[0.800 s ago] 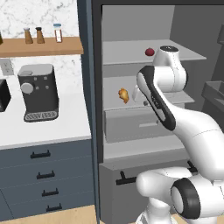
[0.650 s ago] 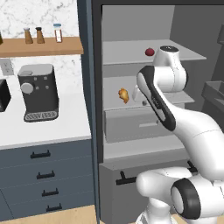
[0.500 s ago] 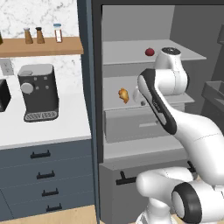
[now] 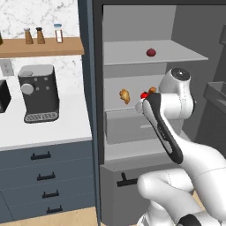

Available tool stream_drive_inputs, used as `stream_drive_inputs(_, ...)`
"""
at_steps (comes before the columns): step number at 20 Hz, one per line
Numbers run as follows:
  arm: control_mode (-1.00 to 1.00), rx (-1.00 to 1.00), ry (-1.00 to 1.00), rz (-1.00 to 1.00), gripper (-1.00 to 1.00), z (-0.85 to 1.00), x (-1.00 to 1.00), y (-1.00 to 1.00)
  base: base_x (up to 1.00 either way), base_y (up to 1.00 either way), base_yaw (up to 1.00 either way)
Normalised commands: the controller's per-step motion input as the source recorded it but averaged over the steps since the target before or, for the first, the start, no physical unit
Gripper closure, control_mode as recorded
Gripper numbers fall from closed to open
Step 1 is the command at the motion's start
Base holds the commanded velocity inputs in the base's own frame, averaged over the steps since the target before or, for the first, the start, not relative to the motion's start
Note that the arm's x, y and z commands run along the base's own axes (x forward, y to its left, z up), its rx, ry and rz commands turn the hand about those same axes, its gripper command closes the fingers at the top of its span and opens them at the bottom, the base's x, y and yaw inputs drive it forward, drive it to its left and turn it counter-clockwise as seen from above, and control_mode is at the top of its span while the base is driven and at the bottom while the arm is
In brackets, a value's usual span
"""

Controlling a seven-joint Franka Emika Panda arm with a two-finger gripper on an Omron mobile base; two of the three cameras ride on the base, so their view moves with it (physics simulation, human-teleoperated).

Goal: Place one tomato and one chicken drumstick in each tupperware on the nearby counter, to pack two identical lunches.

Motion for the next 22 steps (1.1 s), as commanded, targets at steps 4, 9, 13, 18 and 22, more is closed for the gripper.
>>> stream_drive_inputs(4,-1.00,0.14,0.00,0.00,-1.00,-0.01,0.20,-0.06,0.00,0.00,0.00)
stream_drive_inputs(9,-1.00,0.09,0.03,0.00,-1.00,0.00,0.34,-0.11,0.00,0.00,0.00)
stream_drive_inputs(13,-1.00,-0.05,0.02,0.00,-1.00,0.00,0.16,-0.30,0.00,0.00,0.00)
stream_drive_inputs(18,-1.00,-0.15,0.05,0.00,-1.00,0.00,0.15,-0.55,0.00,0.00,0.00)
stream_drive_inputs(22,-1.00,-0.02,0.00,0.00,-1.00,-0.09,0.32,-0.38,0.00,0.00,0.00)
